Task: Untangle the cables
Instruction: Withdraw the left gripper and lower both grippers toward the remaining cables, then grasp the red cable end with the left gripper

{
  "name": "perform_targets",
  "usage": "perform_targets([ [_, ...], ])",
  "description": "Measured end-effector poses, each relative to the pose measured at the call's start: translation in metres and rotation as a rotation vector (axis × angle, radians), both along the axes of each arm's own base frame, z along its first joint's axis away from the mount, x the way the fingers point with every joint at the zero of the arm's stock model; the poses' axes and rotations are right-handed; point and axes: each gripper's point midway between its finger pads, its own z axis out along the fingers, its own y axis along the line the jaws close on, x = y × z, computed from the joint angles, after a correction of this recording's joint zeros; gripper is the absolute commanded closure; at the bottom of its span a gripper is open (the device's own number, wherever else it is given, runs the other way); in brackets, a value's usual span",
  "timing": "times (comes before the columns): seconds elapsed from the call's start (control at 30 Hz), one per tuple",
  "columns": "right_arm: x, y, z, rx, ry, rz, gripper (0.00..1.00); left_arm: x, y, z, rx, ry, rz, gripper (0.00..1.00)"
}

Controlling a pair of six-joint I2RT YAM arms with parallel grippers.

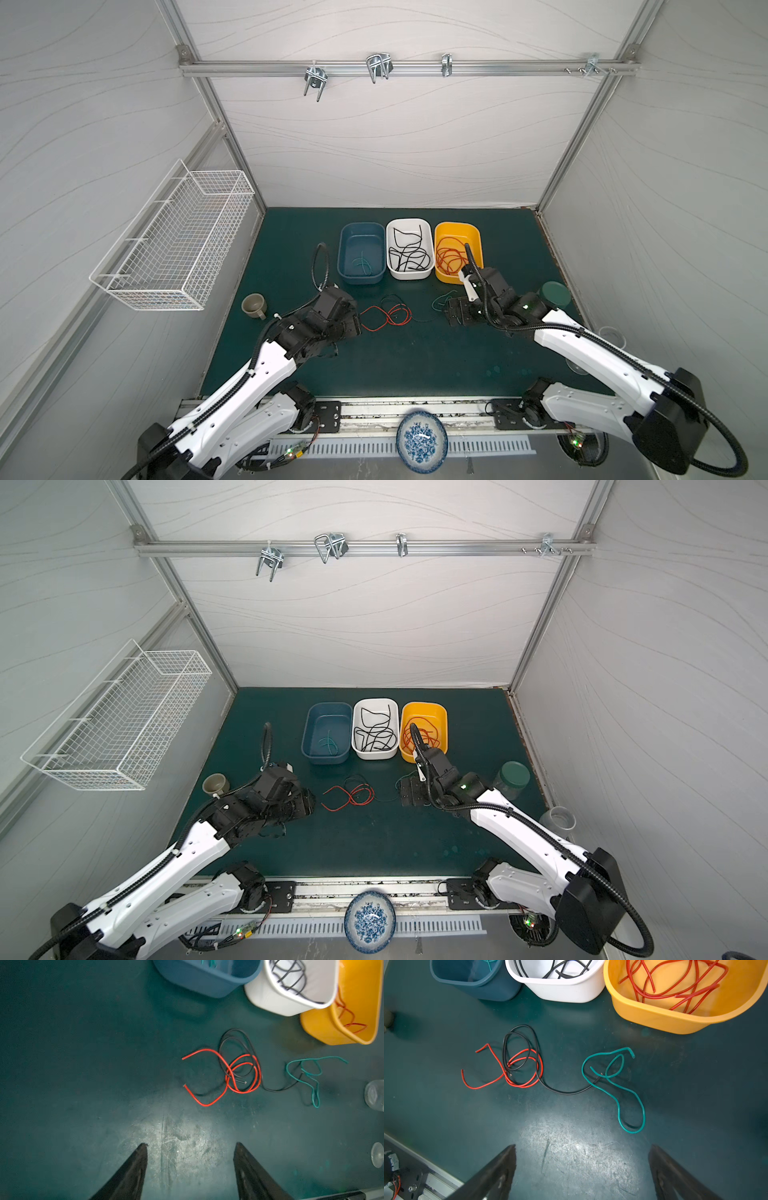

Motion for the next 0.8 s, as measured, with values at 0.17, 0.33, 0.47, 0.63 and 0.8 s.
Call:
perform_targets([
  [0.17,-0.002,-0.002,0.011,0.011,-0.035,0.018,0.01,-0.003,-0.003,-0.036,-0.014,0.072,0.047,0.35],
  [0.33,-0.007,-0.007,0.025,0.023,-0.064,0.031,0.01,0.01,-0.017,-0.056,-0.035,0.113,0.066,0.37],
  [0.47,-0.014,-0.013,0.037,0.038,-0.089,0.036,0.01,0.02,-0.027,-0.07,-0.049,0.132,0.08,0.38],
  [0.63,-0.024,-0.022,0.057,0.069,-0.131,0.035,0.01,0.031,-0.035,-0.08,-0.072,0.135,0.097,0.4],
  [0.8,-0.035,-0.032,0.07,0.093,-0.161,0.032,0.01,0.037,-0.042,-0.094,-0.077,0.159,0.11,0.46],
])
